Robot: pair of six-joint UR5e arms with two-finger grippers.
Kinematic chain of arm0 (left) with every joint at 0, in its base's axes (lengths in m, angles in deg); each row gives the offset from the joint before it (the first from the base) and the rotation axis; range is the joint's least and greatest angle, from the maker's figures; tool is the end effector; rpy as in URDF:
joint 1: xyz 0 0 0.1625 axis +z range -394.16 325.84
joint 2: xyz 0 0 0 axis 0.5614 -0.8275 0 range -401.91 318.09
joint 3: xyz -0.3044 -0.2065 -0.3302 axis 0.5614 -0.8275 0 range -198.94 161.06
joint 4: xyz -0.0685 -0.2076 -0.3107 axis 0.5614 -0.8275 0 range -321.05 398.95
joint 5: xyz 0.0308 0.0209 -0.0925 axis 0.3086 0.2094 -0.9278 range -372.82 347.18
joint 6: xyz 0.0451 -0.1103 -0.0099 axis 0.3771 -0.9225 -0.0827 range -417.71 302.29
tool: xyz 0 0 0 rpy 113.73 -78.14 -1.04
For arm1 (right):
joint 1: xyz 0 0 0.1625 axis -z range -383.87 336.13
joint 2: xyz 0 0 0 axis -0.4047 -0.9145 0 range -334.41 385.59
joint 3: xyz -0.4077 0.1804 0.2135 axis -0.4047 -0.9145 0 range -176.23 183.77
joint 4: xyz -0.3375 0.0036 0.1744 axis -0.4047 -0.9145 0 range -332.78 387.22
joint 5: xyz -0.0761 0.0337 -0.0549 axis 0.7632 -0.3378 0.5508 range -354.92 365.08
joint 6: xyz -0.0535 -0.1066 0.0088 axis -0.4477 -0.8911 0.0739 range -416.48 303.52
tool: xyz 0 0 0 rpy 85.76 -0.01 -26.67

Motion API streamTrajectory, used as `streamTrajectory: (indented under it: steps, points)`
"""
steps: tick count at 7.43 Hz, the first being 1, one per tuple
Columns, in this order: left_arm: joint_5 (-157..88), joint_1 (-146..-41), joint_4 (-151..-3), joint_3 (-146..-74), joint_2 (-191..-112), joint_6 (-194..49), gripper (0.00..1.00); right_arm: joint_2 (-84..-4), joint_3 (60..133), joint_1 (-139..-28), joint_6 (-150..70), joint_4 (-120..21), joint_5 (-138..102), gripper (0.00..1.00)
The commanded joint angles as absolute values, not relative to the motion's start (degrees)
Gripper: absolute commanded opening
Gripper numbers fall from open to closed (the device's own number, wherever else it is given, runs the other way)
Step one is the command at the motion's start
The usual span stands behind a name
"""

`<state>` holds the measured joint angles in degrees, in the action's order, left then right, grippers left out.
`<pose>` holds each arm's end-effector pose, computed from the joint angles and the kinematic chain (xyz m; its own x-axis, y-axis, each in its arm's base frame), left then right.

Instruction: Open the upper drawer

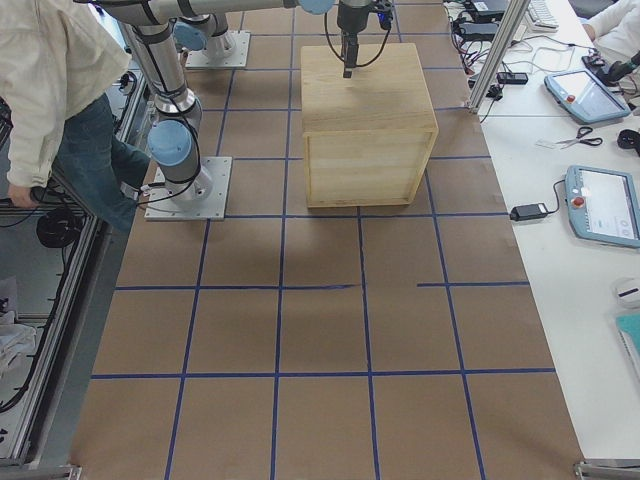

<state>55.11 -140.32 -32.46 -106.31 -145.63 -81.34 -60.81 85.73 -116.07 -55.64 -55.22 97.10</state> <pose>-0.3326 -0.5071 0.4775 -0.9136 -0.1021 0.3936 -0.0983 0.9947 0.0297 0.1473 -0.4735 0.5586 -0.9990 -0.0255 0.0361 -0.0235 0.9983 0.0540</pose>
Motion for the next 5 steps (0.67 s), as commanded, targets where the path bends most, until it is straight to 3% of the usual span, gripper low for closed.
streamTrajectory:
  steps: [1, 5]
  points:
    - [53.37, -141.29, -28.99, -106.82, -147.81, -81.71, 1.00, -60.81, 85.68, -116.07, -55.69, -55.22, 97.10, 1.00]
    - [53.98, -141.29, -28.38, -107.26, -150.90, -80.47, 1.00, -60.81, 85.68, -116.07, -55.60, -55.22, 97.10, 1.00]
